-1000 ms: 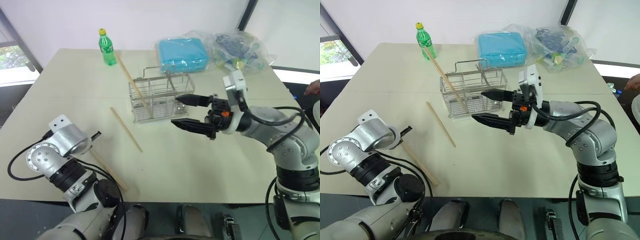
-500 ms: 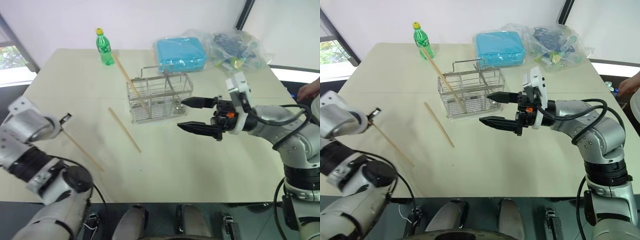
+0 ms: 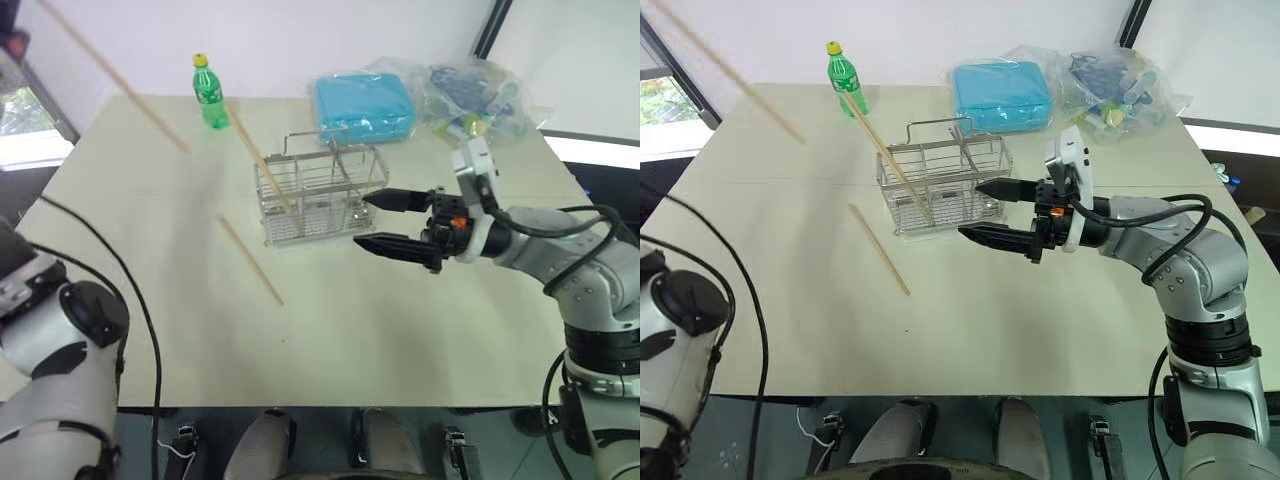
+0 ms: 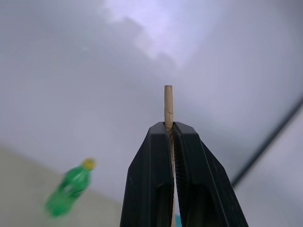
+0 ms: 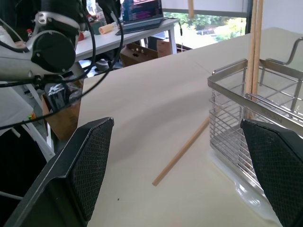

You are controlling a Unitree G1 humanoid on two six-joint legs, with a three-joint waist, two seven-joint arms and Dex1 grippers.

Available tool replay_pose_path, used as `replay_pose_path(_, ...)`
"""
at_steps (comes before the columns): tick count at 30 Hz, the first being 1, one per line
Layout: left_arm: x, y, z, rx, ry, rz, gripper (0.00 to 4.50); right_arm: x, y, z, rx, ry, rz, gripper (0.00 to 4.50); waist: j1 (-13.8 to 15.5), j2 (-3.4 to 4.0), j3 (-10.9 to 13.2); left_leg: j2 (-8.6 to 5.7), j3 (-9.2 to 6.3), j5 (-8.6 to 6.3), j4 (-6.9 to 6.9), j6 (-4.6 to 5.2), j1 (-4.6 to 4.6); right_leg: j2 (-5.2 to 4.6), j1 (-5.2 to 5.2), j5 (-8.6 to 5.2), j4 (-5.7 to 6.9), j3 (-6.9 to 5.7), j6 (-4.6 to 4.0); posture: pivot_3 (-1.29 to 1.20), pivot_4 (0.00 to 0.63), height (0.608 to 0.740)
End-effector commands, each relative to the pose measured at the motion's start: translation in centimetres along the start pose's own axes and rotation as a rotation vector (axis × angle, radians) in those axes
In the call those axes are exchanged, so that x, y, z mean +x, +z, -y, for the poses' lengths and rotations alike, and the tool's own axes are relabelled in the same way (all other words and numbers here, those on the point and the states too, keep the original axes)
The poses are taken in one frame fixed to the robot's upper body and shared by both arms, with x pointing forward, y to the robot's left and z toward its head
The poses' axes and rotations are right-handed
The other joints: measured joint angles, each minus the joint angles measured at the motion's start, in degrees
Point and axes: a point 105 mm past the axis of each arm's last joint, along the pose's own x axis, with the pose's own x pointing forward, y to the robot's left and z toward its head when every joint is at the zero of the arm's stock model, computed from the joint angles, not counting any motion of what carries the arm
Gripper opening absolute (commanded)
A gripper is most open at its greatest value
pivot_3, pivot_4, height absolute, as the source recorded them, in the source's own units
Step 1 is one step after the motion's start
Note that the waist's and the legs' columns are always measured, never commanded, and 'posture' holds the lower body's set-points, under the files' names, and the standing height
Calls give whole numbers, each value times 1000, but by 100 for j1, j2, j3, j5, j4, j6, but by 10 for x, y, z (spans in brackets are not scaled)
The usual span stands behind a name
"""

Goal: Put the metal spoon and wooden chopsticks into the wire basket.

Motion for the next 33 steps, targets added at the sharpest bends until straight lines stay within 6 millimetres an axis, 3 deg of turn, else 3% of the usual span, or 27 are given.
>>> replay_pose_path(1,10,-8,40,25,-176,-15,83,-3,11,-6,-45,-1,35,4441,0,5,2,0,0,0,0,0,2,0,1,0,0,1,0,0,150,729)
replay_pose_path(4,21,-45,68,60,-289,-101,83,-4,12,-6,-47,-19,42,4441,7,5,2,1,-1,0,0,1,3,3,1,0,3,0,1,0,150,729)
replay_pose_path(9,26,-89,89,151,-376,-166,83,-5,13,-9,-50,-39,52,4441,-7,6,3,-1,0,1,4,1,0,3,3,0,1,0,1,0,150,729)
replay_pose_path(14,23,-129,99,237,-444,-210,83,-7,14,-10,-45,-68,65,4441,-61,11,6,2,1,1,-4,1,2,7,0,0,-2,2,1,0,150,729)
replay_pose_path(22,8,-175,100,316,-492,-267,83,-12,15,-10,-38,-102,74,4441,-112,12,5,4,-1,0,-2,5,0,7,6,0,-11,1,1,0,150,729)
replay_pose_path(25,0,-185,103,276,-493,-282,1029,-12,15,-9,-38,-104,76,4441,-126,11,6,4,-4,-1,0,7,0,6,10,0,-15,0,2,0,150,729)
replay_pose_path(31,-4,-176,99,239,-441,-264,4051,-10,15,-8,-37,-98,76,4441,-139,12,6,5,-3,-2,-1,8,1,8,10,1,-16,-1,3,0,150,729)
replay_pose_path(32,-4,-172,99,247,-430,-258,4447,-9,15,-7,-36,-97,77,4441,-137,12,6,6,-4,-2,-1,8,2,9,10,1,-16,-1,3,0,150,729)
replay_pose_path(33,-4,-165,99,253,-421,-250,4447,-9,15,-7,-35,-95,77,4441,-138,12,6,6,-4,-2,-1,8,2,9,10,1,-16,-1,3,0,150,729)
